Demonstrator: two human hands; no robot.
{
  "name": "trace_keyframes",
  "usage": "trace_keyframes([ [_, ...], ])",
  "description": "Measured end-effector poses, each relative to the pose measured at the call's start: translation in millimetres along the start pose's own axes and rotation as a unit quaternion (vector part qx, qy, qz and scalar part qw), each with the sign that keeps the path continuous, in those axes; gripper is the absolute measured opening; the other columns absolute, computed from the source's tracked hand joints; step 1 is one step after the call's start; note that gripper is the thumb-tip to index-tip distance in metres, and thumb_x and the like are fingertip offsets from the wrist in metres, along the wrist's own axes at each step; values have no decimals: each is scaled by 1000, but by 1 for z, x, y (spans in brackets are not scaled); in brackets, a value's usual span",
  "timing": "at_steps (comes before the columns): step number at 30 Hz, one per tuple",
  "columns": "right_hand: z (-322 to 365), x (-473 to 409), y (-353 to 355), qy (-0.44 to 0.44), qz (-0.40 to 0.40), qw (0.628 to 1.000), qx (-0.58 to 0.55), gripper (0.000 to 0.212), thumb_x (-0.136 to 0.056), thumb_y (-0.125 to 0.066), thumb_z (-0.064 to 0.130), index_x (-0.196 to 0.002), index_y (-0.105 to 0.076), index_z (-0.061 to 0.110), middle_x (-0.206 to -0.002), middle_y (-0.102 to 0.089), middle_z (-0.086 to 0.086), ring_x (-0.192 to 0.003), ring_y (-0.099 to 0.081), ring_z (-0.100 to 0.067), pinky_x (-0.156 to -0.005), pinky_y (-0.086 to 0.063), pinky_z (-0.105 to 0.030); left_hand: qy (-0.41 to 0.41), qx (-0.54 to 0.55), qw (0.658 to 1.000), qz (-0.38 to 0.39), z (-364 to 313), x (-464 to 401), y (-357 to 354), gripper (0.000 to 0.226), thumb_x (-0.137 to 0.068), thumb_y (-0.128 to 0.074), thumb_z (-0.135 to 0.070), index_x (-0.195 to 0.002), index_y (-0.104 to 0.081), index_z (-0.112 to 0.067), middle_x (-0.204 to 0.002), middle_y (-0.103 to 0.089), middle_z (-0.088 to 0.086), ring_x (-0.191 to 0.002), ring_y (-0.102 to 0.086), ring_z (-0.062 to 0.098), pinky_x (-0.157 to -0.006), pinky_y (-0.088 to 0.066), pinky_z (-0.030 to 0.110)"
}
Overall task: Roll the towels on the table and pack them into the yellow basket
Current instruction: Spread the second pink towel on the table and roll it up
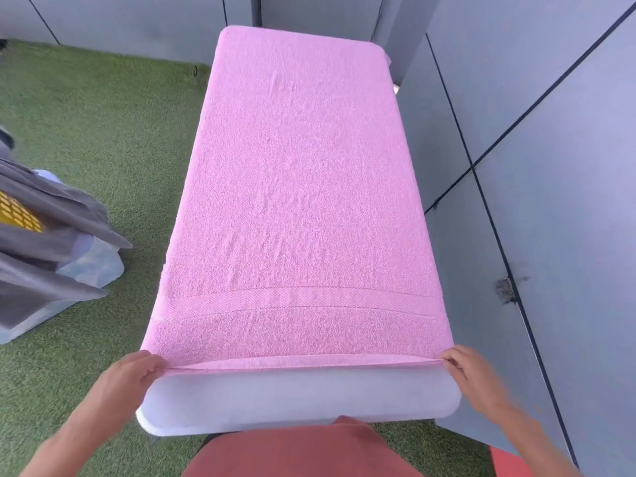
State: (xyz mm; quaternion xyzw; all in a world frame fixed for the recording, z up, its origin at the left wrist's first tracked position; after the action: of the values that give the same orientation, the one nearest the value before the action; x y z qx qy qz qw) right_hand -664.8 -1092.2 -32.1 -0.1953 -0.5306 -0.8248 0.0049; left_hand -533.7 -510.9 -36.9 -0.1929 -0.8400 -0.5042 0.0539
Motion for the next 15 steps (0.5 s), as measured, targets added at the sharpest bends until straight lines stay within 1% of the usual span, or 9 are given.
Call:
trace_keyframes([
  [2,1,-10,3,-26,74,997,-16,33,-89,-62,3,-75,-54,32,-77,-58,11,-74,-54,-3,-68,-38,-11,43,43,997,55,2,-9,1,16,-86,-69,-10,-88,-70,-26,-82,-68,-10,-75,-64,9,-68,-52,31],
  [4,-3,-21,6,-65,96,992,-47,27,-85,-67,4,-72,-58,26,-72,-61,6,-68,-54,-8,-64,-39,-13,75,70,993,54,-2,-18,7,15,-84,-71,-13,-88,-65,-27,-81,-69,-8,-73,-66,8,-65,-51,29],
  [6,-8,-30,11,-106,70,989,-75,23,-79,-73,2,-72,-63,21,-70,-65,-1,-67,-58,-18,-63,-42,-18,83,62,994,16,-7,-24,18,20,-79,-76,-10,-81,-62,-24,-78,-65,-6,-70,-63,11,-62,-50,32],
  [7,-8,-32,13,-117,55,988,-79,24,-77,-75,0,-70,-63,21,-69,-65,-2,-66,-59,-20,-63,-43,-21,77,43,996,-1,-9,-25,20,23,-76,-78,-8,-76,-62,-23,-77,-62,-6,-70,-60,13,-63,-49,34],
  [9,-1,-32,18,-99,10,993,-59,28,-73,-76,-2,-66,-64,21,-69,-62,2,-67,-59,-17,-63,-44,-23,39,-31,998,-44,-15,-22,23,22,-71,-80,-4,-70,-65,-20,-73,-57,-5,-72,-52,20,-63,-45,36],
  [11,10,-24,20,-74,-41,996,-33,23,-75,-74,-2,-68,-65,19,-74,-55,7,-70,-56,-10,-64,-41,-22,-14,-100,991,-86,-24,-12,16,18,-70,-78,3,-74,-70,-12,-75,-58,-1,-74,-48,23,-59,-46,37],
  [12,16,-15,18,-68,-59,996,-30,22,-78,-71,-2,-71,-64,18,-76,-53,9,-71,-55,-7,-64,-40,-22,-32,-113,988,-99,-29,-5,9,21,-69,-76,9,-80,-71,-8,-78,-60,1,-75,-49,23,-57,-47,37],
  [14,21,-1,10,-59,-94,993,-35,26,-82,-64,-5,-74,-60,19,-78,-53,10,-74,-53,-4,-64,-39,-23,-33,-105,987,-114,-32,9,-5,32,-68,-72,17,-93,-68,-3,-91,-62,7,-82,-53,26,-61,-52,40],
  [15,23,4,7,-57,-106,992,-37,27,-82,-62,-6,-77,-59,20,-80,-54,10,-76,-53,-6,-66,-38,-23,-26,-95,988,-123,-32,14,-11,38,-67,-70,20,-99,-67,-1,-98,-62,11,-89,-55,30,-66,-54,44],
])
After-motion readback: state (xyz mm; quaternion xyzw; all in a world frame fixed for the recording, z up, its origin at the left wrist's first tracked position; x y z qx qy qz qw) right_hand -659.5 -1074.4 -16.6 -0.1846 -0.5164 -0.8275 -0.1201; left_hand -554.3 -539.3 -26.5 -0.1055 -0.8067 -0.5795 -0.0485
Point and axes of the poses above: each hand's wrist, its own x-axis away from the middle knuckle, its own y-axis out of the back of the hand, z = x × y, the point moved 8 cm from there along -x, towards the middle knuckle
